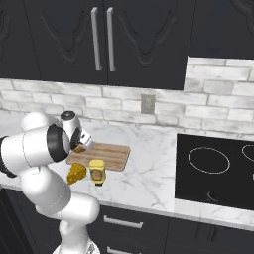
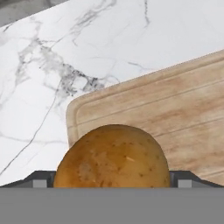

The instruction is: Retrieve the reheated potato from the microwave, then place the potato, cheese, and condiment on the cutting board.

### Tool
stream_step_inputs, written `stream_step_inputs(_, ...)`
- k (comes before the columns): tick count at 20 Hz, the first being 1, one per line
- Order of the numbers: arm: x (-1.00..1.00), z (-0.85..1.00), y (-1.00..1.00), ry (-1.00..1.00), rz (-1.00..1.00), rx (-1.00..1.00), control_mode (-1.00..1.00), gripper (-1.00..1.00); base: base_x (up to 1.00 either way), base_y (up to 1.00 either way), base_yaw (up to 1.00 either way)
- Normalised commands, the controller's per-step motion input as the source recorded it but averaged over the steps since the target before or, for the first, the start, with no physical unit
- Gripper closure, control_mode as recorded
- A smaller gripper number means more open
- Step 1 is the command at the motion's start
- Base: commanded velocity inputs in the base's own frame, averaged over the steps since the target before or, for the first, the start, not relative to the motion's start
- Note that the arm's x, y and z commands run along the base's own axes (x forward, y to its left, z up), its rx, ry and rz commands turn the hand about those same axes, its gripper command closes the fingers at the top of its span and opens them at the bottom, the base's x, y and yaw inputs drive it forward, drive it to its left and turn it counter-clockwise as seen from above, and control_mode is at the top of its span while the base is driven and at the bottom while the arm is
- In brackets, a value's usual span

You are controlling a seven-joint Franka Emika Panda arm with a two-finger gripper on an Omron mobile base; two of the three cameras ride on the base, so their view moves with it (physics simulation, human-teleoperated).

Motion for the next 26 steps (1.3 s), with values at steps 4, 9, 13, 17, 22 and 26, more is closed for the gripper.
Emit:
stream_step_inputs(4,0.11,-0.19,-0.08,0.00,0.00,-0.03,-1.00,1.00,0.00,0.00,0.00)
stream_step_inputs(9,-0.06,-0.25,-0.27,0.00,0.00,-0.06,-1.00,-1.00,0.00,0.00,0.00)
stream_step_inputs(13,-0.11,-0.28,-0.33,0.00,0.00,-0.05,-1.00,-1.00,0.00,0.00,0.00)
stream_step_inputs(17,-0.10,-0.24,-0.37,0.00,0.00,-0.01,-1.00,-1.00,0.00,0.00,0.00)
stream_step_inputs(22,-0.15,-0.22,-0.47,0.00,0.00,0.00,-1.00,-1.00,0.00,0.00,0.00)
stream_step_inputs(26,-0.22,-0.24,-0.37,0.00,0.00,0.00,-1.00,-1.00,0.00,0.00,0.00)
